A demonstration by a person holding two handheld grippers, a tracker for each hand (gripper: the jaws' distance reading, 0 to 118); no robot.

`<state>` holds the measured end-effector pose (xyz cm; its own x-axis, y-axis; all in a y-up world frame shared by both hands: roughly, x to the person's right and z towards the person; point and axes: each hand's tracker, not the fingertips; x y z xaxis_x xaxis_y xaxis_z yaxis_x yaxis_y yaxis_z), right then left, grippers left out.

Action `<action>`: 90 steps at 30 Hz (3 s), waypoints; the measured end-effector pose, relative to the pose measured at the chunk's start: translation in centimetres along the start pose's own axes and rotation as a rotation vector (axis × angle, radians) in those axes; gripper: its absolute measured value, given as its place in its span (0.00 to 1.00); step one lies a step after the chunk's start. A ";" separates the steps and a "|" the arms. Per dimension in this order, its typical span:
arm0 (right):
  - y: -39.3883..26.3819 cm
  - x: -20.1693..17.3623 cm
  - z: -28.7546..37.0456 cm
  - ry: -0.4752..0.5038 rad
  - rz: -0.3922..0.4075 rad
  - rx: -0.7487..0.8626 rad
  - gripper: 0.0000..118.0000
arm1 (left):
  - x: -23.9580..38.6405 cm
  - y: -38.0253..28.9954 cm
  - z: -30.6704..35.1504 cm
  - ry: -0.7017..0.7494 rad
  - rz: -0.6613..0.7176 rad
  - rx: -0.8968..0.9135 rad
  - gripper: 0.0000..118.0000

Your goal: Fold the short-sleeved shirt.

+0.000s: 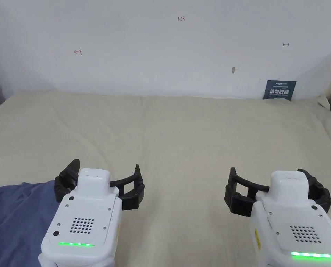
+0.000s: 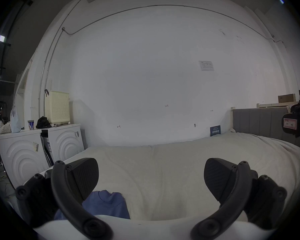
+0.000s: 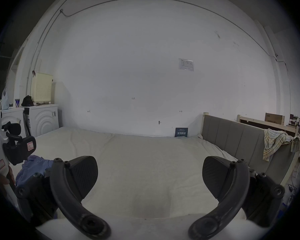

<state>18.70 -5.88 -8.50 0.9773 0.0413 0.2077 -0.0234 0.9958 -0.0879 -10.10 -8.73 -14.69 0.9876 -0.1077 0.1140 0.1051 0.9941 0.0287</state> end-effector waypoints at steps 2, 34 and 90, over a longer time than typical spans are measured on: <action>0.0 -0.1 0.0 0.004 0.002 0.001 1.00 | 0.0 -0.1 0.0 0.005 -0.006 -0.001 1.00; 0.5 0.1 0.2 -0.001 0.017 0.005 1.00 | -0.2 0.2 0.1 0.015 -0.006 0.001 1.00; -1.6 -19.2 -2.5 0.505 0.028 -0.063 0.00 | -25.0 -5.1 6.3 0.378 0.275 -0.471 0.87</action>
<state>0.54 -8.50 -14.79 0.9567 0.0079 -0.2911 -0.0533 0.9875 -0.1483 -36.02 -11.24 -11.47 0.9497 0.0784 -0.3033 -0.2013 0.8946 -0.3991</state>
